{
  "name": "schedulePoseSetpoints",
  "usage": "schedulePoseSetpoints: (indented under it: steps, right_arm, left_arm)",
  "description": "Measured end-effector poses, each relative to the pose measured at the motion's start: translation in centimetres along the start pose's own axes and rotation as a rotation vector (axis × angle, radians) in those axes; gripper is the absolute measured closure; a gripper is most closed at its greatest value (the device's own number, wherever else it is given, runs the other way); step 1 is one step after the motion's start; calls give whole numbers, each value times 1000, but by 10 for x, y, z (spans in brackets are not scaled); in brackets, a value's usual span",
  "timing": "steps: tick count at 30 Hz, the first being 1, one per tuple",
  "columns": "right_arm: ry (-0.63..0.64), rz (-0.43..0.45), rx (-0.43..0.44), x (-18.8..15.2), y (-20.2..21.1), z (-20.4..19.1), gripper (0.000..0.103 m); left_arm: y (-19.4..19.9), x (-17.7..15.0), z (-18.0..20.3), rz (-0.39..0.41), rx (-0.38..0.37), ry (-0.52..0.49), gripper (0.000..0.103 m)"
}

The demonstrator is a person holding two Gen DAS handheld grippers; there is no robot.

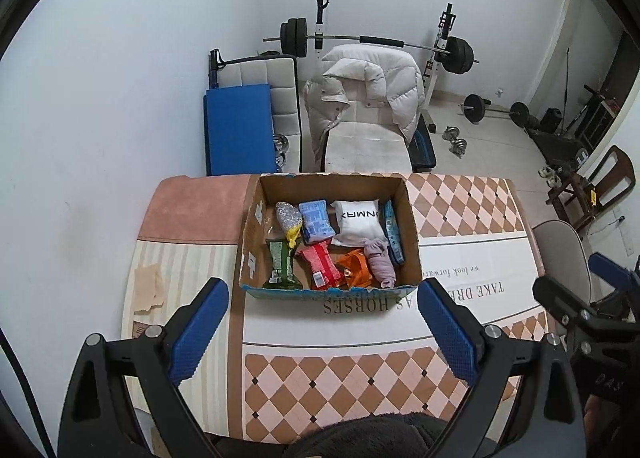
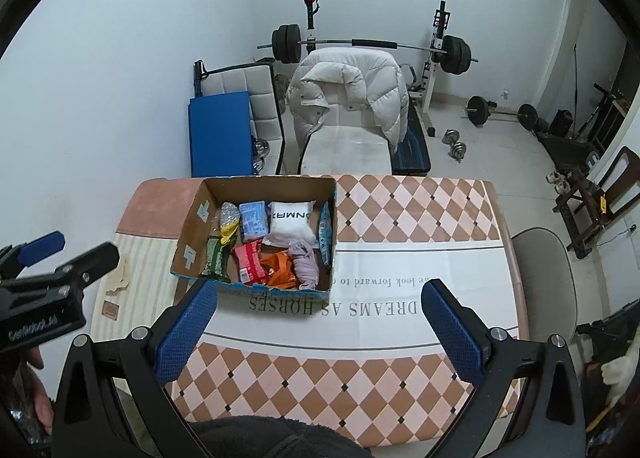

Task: Organize soft objects

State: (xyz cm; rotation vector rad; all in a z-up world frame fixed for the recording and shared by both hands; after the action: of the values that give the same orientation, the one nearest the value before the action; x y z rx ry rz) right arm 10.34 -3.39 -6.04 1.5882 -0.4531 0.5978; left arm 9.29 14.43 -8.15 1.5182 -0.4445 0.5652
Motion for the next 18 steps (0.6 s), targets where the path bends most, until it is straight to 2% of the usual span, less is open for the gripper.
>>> schedulePoseSetpoints:
  steps: [7, 10, 18]
  right_arm:
    - [-15, -12, -27, -1, -15, 3, 0]
    - [-11, -20, -37, -4, -20, 2, 0]
    - [-3, -26, -68, -7, -30, 3, 0]
  left_arm:
    - [-10, -5, -1, -4, 0, 22, 6]
    - [-13, -7, -4, -6, 8, 28, 0]
    - [-23, -13, -5, -18, 24, 22, 0]
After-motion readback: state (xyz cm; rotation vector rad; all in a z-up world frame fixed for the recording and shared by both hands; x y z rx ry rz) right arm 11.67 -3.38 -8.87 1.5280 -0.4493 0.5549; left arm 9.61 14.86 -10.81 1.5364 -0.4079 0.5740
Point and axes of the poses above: each gripper's, at about its wrist camera, not at the fingertips, and y roughly against the way its jaws point, z to its right, x to its top, the point moved 7 cm from there along -y, roughly the way its jaws point, and after that the axes turned 5 degrees about z, right-handed, at the moved point
